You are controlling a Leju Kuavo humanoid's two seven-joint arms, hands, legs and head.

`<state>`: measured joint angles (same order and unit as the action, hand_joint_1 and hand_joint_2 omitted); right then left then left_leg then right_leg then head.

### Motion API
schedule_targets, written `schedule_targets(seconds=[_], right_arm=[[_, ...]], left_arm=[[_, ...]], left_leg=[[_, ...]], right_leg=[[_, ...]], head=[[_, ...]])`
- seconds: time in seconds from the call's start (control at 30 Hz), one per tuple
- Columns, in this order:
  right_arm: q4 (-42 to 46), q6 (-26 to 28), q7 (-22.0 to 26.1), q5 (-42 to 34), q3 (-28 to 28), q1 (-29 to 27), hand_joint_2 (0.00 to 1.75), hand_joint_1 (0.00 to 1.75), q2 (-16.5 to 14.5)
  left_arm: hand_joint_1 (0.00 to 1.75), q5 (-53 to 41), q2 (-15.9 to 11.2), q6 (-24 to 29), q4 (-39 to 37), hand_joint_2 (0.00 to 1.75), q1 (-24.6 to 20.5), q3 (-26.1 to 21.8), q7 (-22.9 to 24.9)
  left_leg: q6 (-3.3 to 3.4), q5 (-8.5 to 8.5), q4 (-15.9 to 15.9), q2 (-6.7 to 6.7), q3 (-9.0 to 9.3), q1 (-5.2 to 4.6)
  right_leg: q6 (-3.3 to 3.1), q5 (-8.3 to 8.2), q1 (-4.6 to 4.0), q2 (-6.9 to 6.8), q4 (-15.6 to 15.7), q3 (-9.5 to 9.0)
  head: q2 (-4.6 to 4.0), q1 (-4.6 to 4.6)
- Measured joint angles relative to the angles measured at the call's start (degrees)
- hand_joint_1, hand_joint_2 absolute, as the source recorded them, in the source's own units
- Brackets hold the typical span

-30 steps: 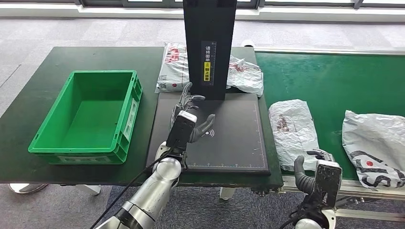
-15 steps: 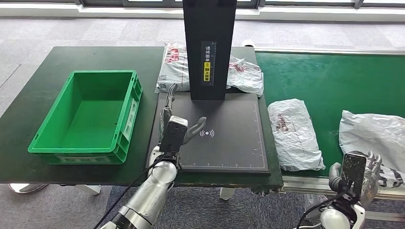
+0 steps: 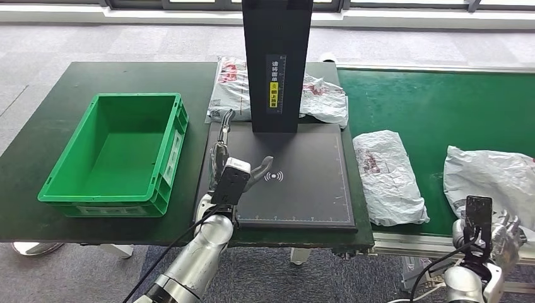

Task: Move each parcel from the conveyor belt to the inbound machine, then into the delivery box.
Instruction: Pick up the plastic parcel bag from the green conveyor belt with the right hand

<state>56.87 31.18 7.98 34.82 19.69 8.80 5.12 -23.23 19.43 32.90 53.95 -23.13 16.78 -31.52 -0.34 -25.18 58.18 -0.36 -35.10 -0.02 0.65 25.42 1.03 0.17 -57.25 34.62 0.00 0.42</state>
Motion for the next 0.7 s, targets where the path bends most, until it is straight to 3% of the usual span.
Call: schedule_targets(seconds=[0.03, 0.37, 0.7], right_arm=[[-1.44, -0.2, 0.31, -0.37, 0.23, 0.78, 1.75, 0.0, 0.21], [-13.88, -0.94, 1.4, 1.63, 0.64, 8.26, 1.75, 0.0, 0.37], [-15.32, -4.28, 5.12, 0.92, 0.47, 8.99, 1.75, 0.0, -1.08]], left_arm=[[0.0, -0.05, 0.0, 0.01, 0.0, 1.75, 0.01, 0.01, -0.03], [0.0, -1.92, -0.52, 1.41, 2.36, 1.75, 1.33, 0.7, 0.42], [0.0, -3.35, -0.61, 2.17, 3.52, 1.75, 1.36, 1.55, 1.07]], left_leg=[[0.0, 0.01, 0.0, -0.01, 0.0, 0.0], [-0.02, 0.02, -0.01, -0.05, -0.01, 0.02], [-0.02, 0.02, -0.01, -0.08, -0.04, 0.02]], right_leg=[[-0.01, 0.0, 0.0, 0.0, -0.01, 0.0], [-0.03, 0.01, -0.02, -0.04, -0.05, 0.01], [-0.03, 0.02, -0.01, -0.08, -0.05, 0.0]], head=[[0.0, 0.0], [0.0, 0.0], [0.0, 0.01]])
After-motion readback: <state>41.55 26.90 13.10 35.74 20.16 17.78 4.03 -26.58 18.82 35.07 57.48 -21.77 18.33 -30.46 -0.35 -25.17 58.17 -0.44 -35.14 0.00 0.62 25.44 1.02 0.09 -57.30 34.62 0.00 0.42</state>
